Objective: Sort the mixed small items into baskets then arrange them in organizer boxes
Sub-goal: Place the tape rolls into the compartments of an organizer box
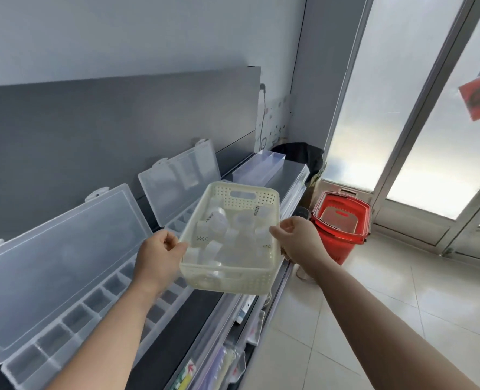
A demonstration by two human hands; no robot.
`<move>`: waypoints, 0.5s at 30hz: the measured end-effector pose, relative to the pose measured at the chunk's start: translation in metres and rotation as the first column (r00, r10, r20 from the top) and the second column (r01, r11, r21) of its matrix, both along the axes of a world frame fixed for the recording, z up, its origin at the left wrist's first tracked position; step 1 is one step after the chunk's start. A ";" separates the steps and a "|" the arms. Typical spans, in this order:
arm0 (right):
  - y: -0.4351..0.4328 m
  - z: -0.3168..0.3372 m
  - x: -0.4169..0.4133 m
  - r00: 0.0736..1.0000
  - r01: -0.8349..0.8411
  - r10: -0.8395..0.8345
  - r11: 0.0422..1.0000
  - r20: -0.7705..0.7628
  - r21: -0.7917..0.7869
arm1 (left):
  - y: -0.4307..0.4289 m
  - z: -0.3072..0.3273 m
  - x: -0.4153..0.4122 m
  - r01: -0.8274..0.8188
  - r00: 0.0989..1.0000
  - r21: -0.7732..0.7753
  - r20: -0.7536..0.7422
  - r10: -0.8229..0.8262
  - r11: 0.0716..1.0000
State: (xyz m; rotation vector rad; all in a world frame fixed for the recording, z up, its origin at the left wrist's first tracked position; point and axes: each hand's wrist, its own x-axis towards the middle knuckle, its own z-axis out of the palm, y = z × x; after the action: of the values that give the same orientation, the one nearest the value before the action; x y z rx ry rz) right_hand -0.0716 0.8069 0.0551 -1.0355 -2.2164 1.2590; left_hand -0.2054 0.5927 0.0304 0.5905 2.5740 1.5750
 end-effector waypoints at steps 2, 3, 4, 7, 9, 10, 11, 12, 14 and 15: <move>0.028 -0.004 -0.019 0.999 -0.029 0.030 0.999 0.018 -0.025 | 0.022 -0.009 -0.019 -0.006 1.000 -0.017 0.013 0.007 1.000; 0.044 -0.006 -0.030 0.999 -0.042 0.043 0.998 0.031 -0.035 | 0.033 -0.014 -0.028 -0.019 1.000 -0.022 0.018 0.020 1.000; 0.059 -0.009 -0.041 0.997 -0.055 0.057 0.997 0.043 -0.045 | 0.045 -0.018 -0.037 -0.034 0.999 -0.028 0.020 0.035 0.999; 0.107 -0.020 -0.076 0.993 -0.096 0.102 0.990 0.059 -0.101 | 0.080 -0.028 -0.059 -0.078 0.996 -0.021 0.035 0.078 0.997; 0.138 -0.024 -0.100 0.990 -0.130 0.138 0.978 0.039 -0.166 | 0.102 -0.033 -0.070 -0.109 0.993 -0.019 0.043 0.109 0.994; 0.152 -0.026 -0.112 0.986 -0.152 0.161 0.972 0.038 -0.180 | 0.112 -0.034 -0.076 -0.129 0.991 -0.022 0.045 0.130 0.991; 0.164 -0.026 -0.123 0.980 -0.179 0.191 0.968 0.051 -0.175 | 0.122 -0.035 -0.082 -0.150 0.987 -0.027 0.044 0.152 0.988; 0.175 -0.027 -0.135 0.972 -0.211 0.224 0.964 0.070 -0.160 | 0.130 -0.037 -0.088 -0.173 0.984 -0.033 0.039 0.174 0.984; 0.191 -0.029 -0.156 0.950 -0.276 0.291 0.952 0.112 -0.129 | 0.143 -0.037 -0.100 -0.221 0.975 -0.064 0.016 0.223 0.973; 0.197 -0.031 -0.165 0.939 -0.306 0.321 0.944 0.125 -0.125 | 0.148 -0.037 -0.106 -0.242 0.970 -0.092 -0.003 0.243 0.966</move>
State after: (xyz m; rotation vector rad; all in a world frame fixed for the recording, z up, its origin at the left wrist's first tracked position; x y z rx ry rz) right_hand -0.2368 1.0044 0.0245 -0.8542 -2.5277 1.4885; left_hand -0.3112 0.7409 -0.0061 0.2682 2.7837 1.5055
